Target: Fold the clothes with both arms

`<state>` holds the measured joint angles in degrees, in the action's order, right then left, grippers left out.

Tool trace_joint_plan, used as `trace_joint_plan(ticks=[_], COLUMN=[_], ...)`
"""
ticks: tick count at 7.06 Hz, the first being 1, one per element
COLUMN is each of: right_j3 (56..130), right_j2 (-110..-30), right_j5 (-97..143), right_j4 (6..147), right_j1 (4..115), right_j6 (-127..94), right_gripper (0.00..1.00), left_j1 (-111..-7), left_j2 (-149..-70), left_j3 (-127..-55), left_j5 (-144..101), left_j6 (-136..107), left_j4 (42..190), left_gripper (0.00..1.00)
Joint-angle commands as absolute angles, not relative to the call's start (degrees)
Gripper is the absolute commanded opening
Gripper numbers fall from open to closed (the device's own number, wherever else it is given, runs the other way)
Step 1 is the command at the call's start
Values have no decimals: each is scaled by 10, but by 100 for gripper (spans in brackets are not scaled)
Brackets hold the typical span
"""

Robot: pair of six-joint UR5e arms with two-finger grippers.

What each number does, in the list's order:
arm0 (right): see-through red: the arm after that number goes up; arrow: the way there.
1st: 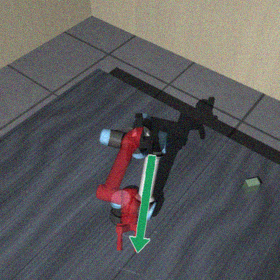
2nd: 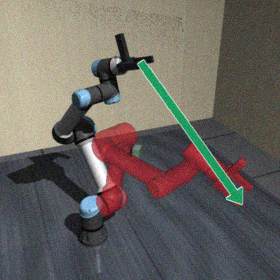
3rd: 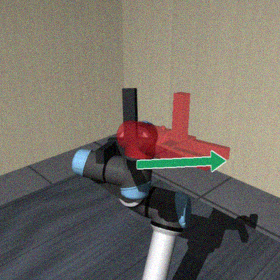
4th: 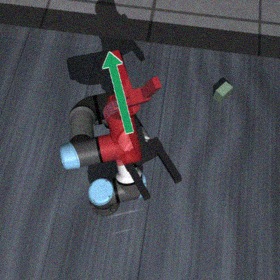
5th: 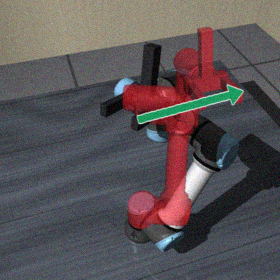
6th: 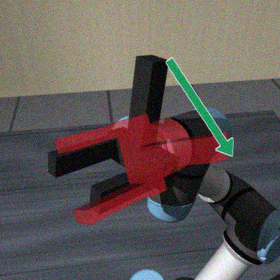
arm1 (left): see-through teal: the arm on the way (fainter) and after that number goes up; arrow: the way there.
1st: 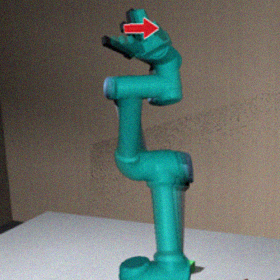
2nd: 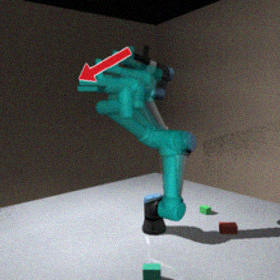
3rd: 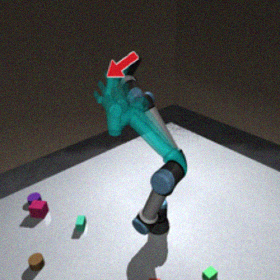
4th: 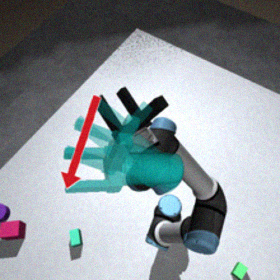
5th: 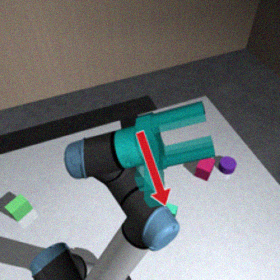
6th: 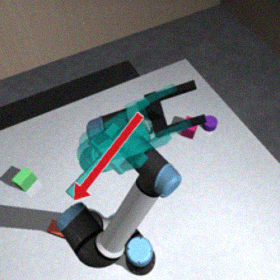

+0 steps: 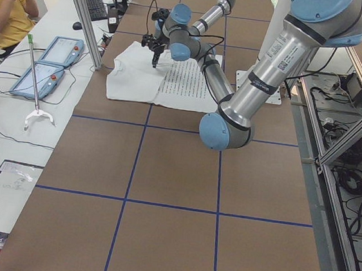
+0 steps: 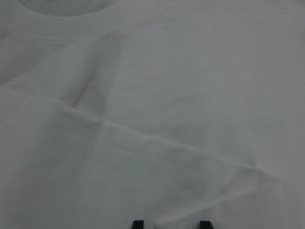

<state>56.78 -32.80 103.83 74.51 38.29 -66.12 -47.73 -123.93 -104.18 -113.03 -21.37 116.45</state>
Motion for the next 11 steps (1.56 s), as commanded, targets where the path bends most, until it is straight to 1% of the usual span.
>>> trace_joint_plan(ticks=[1, 4, 5, 6, 7, 8, 9, 10, 11], right_j3=[569, 585, 602, 636, 680, 732, 752, 756, 754], right_j2=[-328, -330, -333, -345, -381, -435, -473, -487, -490], right_j5=[1037, 1037, 1037, 1039, 1039, 1044, 1042, 1041, 1038], right_j4=[749, 783, 806, 836, 851, 851, 851, 850, 847], right_j1=[381, 385, 387, 397, 404, 423, 437, 445, 445], right_j6=[-664, -652, -646, -632, -603, -574, -531, -515, -513], right_gripper=[0, 0, 0, 0, 0, 0, 0, 0, 40], left_j1=[-477, -477, -477, -477, -477, -476, -476, -476, -476], left_j2=[-1239, -1239, -1239, -1239, -1239, -1239, -1239, -1239, -1239], left_j3=[-1042, -1042, -1041, -1039, -1037, -1035, -1034, -1034, -1033], left_j5=[-1130, -1130, -1131, -1131, -1131, -1132, -1132, -1132, -1132], left_j6=[-214, -214, -214, -214, -213, -212, -211, -213, -214], left_j4=[1165, 1165, 1165, 1165, 1165, 1165, 1166, 1166, 1165], left_gripper=[100, 100, 100, 100, 100, 100, 100, 100, 100])
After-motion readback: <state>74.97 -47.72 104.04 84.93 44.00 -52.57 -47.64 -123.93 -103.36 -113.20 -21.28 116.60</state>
